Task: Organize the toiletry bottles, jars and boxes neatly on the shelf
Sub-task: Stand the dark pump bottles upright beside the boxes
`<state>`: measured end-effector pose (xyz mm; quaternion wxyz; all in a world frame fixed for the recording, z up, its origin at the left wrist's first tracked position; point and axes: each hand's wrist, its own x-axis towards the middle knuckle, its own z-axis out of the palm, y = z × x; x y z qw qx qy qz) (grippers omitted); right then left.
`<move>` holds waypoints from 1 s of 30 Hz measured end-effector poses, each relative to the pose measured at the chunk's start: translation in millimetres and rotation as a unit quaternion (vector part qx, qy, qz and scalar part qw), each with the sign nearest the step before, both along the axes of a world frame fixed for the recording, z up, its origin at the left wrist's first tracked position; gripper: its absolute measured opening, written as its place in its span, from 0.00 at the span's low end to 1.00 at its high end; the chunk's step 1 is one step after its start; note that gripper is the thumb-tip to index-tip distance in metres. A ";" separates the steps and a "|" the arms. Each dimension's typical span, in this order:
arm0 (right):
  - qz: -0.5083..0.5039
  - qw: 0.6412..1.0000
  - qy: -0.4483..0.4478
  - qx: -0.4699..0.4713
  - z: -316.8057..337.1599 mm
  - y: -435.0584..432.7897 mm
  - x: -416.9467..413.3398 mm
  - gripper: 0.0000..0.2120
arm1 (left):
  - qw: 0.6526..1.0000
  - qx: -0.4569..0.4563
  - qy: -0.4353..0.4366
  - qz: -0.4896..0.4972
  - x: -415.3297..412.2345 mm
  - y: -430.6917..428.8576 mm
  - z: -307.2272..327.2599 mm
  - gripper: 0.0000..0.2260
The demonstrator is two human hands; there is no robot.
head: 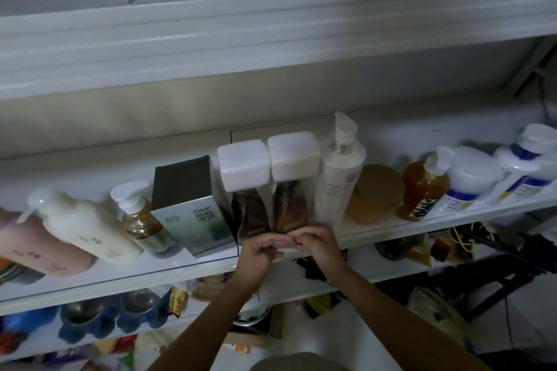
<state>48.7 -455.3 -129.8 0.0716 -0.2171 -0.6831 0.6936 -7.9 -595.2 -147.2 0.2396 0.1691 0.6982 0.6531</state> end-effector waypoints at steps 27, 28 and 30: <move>0.015 1.000 0.000 -0.002 12.6 78.5 30.9 0.15 | 0.994 0.063 0.056 -0.063 16.2 78.1 0.8 0.21; 0.015 1.000 0.001 0.000 12.9 78.6 30.5 0.15 | 0.995 0.056 0.055 -0.060 17.0 78.3 1.1 0.22; 0.012 1.000 0.004 -0.001 12.9 78.5 30.1 0.16 | 0.996 0.045 0.052 -0.055 19.2 78.8 2.2 0.23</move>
